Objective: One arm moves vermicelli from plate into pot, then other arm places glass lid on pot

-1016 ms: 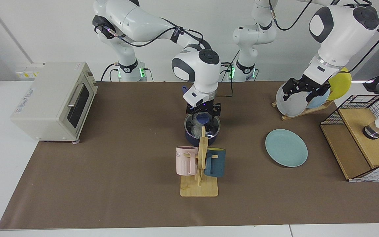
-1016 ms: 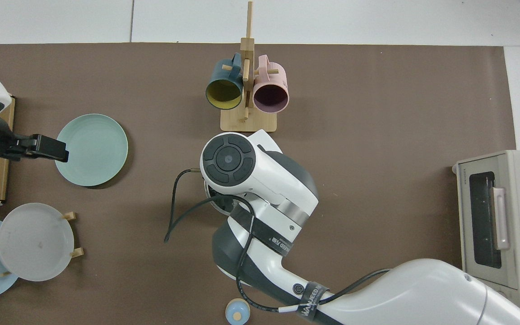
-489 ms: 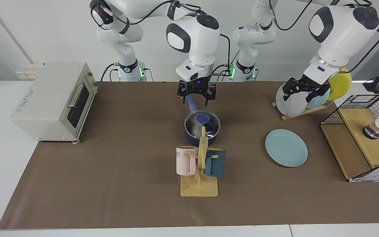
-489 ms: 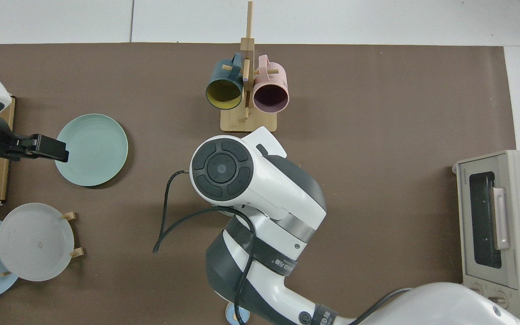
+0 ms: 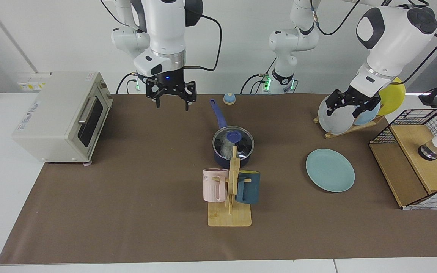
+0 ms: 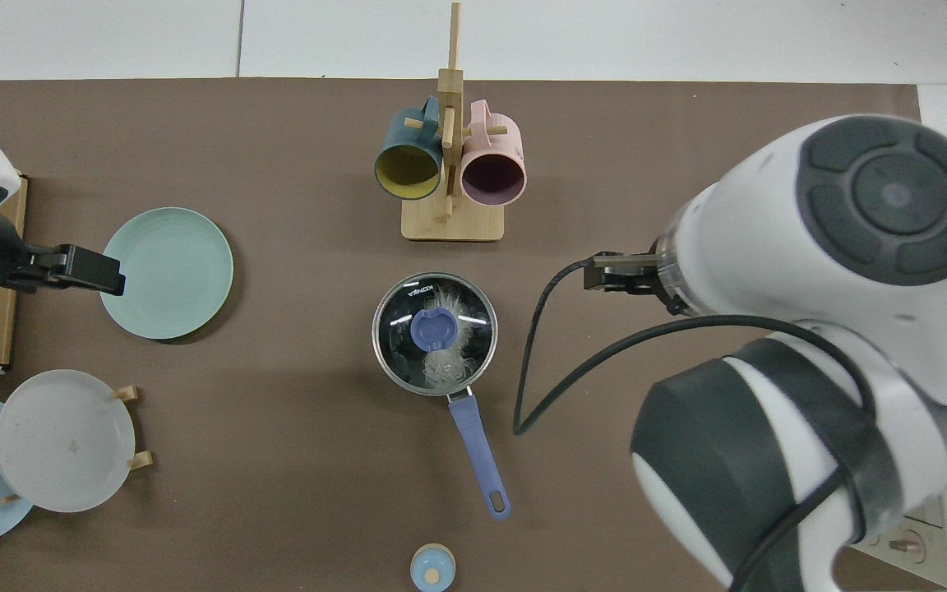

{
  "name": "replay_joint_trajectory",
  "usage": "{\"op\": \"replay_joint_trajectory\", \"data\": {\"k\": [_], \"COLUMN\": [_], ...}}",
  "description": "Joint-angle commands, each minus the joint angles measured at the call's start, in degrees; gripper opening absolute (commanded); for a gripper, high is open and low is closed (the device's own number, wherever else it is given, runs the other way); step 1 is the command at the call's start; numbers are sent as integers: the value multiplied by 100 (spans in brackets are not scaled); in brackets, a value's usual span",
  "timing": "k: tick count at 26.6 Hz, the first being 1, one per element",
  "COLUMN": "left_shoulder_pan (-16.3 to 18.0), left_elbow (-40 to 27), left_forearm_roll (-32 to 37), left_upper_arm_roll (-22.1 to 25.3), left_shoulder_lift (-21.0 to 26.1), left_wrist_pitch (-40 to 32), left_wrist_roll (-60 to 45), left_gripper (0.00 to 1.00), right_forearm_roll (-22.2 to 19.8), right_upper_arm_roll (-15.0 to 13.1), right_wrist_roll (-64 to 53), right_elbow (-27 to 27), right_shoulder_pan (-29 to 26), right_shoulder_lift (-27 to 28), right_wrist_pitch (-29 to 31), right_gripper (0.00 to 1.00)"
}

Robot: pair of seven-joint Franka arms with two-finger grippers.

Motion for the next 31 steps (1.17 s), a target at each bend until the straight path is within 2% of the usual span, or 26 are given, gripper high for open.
{"op": "replay_joint_trajectory", "data": {"k": [1,8,12,20,24,31], "left_shoulder_pan": [-50,-50,-50,-50,-50,-50], "left_elbow": [-40,-40,-40,-40,-40,-40], "left_forearm_roll": [37,37,37,46,46,37], "left_upper_arm_roll": [41,41,41,41,41,41], "left_shoulder_lift": [-81,-81,-81,-81,-81,-81], "left_wrist_pitch": [12,3,3,12,3,3], "left_wrist_roll": [-59,-59,-59,-59,-59,-59], "left_gripper": [100,100,100,100,100,100], "right_forearm_roll": [215,320,671,681,821,751], "right_upper_arm_roll": [-639,-1036,-1238,-1326,-1379,-1379], "right_wrist_roll": [-900,-1182,-1393,-1428,-1551,-1552], "right_elbow": [-400,-409,-400,-400,-365,-268], "right_shoulder_pan": [23,-12,-65,-82,-161,-135], "right_shoulder_lift": [-313,-287,-260,-278,-225,-111], "right_wrist_pitch": [45,45,54,36,89,54], "right_gripper": [98,98,98,98,99,99]}}
